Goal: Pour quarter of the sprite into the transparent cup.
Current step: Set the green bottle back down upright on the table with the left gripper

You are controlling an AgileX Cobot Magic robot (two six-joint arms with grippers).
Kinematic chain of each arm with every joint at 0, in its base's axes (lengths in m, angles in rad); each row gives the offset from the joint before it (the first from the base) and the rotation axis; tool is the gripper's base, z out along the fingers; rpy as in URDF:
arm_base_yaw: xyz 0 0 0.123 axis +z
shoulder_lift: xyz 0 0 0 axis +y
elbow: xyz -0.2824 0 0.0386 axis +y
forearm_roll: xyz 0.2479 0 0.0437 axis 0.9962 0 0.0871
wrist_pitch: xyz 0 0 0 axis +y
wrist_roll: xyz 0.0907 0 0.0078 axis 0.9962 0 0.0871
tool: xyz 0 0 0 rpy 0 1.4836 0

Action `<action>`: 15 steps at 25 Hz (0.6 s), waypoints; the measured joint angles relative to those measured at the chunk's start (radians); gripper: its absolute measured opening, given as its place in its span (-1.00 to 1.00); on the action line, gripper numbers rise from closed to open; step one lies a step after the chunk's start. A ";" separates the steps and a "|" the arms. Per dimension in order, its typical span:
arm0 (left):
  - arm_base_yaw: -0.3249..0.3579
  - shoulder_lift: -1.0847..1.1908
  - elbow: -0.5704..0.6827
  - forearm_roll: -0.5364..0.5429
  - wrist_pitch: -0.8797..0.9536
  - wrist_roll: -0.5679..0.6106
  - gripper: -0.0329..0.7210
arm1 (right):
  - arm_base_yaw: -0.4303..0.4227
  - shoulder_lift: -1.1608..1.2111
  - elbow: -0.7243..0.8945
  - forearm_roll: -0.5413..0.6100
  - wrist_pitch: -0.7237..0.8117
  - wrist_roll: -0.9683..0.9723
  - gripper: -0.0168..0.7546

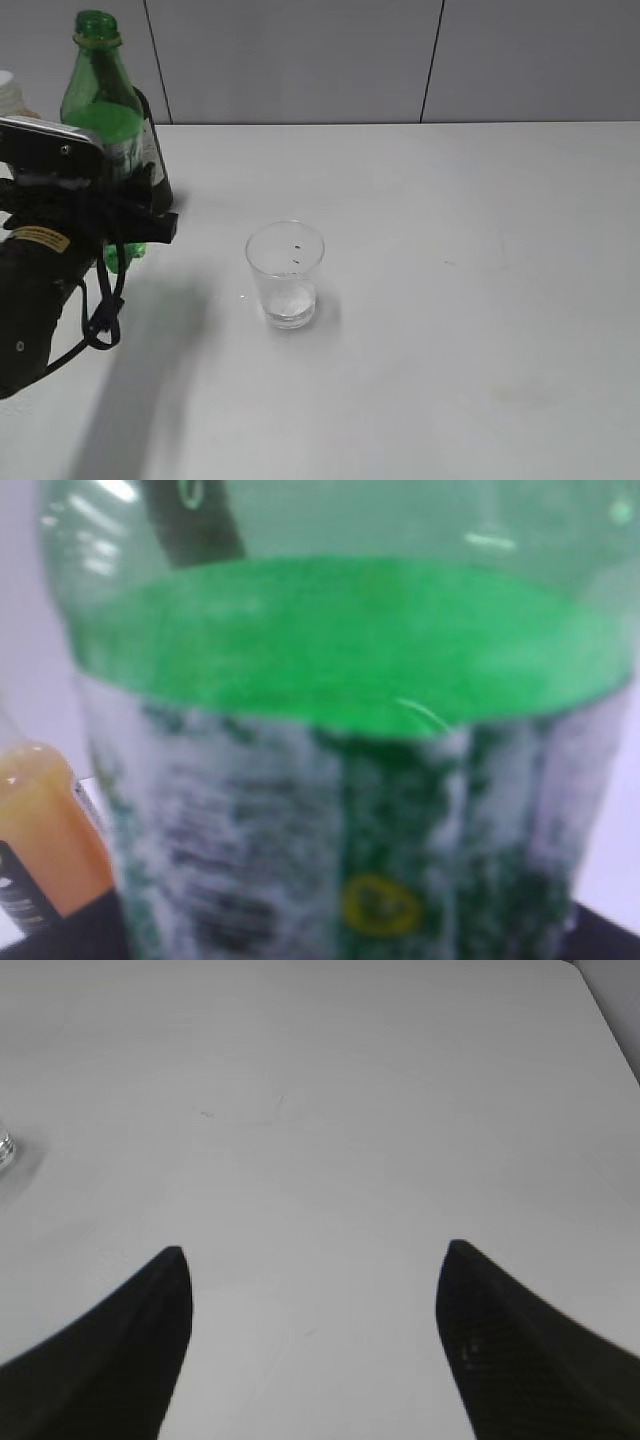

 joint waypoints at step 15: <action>0.144 0.093 -0.089 0.454 0.000 -0.291 0.27 | 0.000 0.000 0.000 0.000 0.000 0.000 0.56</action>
